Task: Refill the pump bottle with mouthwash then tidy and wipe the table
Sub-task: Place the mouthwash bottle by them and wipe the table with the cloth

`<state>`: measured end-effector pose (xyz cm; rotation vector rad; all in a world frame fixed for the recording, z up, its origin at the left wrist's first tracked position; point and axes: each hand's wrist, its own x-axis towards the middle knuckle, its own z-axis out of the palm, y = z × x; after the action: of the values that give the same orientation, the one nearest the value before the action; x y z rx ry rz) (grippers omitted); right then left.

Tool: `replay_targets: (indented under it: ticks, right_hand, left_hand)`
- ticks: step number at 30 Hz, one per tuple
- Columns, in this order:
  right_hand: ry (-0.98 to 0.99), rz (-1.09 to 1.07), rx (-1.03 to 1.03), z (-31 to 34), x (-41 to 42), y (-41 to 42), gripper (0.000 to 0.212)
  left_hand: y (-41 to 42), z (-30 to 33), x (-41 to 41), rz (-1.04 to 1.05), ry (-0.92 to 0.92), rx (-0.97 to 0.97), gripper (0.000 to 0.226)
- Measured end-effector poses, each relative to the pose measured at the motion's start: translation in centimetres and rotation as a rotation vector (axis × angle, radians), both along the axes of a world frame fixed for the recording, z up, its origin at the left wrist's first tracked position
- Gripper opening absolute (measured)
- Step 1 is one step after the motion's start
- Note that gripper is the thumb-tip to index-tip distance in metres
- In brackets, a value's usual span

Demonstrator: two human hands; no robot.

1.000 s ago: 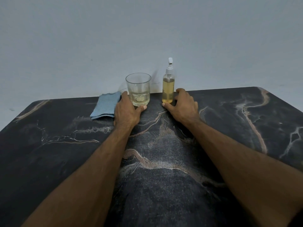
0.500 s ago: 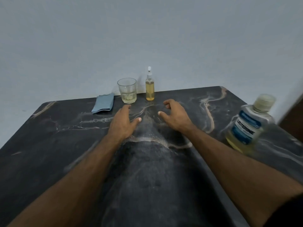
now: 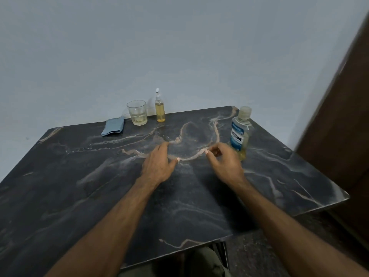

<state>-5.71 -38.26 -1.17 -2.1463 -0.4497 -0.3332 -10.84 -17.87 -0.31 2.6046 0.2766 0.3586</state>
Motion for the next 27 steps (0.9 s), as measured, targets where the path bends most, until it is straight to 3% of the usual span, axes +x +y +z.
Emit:
replay_targets:
  ticks: [8,15,22,27]
  right_hand:
    - [-0.008,-0.393,0.193,-0.7,0.3,-5.0,0.025]
    - [0.171,-0.327,0.260,-0.6,2.7,-4.5,0.072]
    - [0.184,-0.283,0.257,-1.3,4.3,-4.0,0.049]
    - [0.292,-0.033,0.179,-0.7,4.8,-3.0,0.050]
  left_hand:
    - [-2.0,-0.1,-1.2,-0.013,0.023,0.034,0.063]
    - [-0.7,-0.6,-1.6,0.008,0.053,0.046,0.067]
    - [1.4,-0.7,-1.7,0.040,0.076,0.048,0.069]
    - [1.5,-1.1,-1.8,0.044,0.098,0.045,0.069]
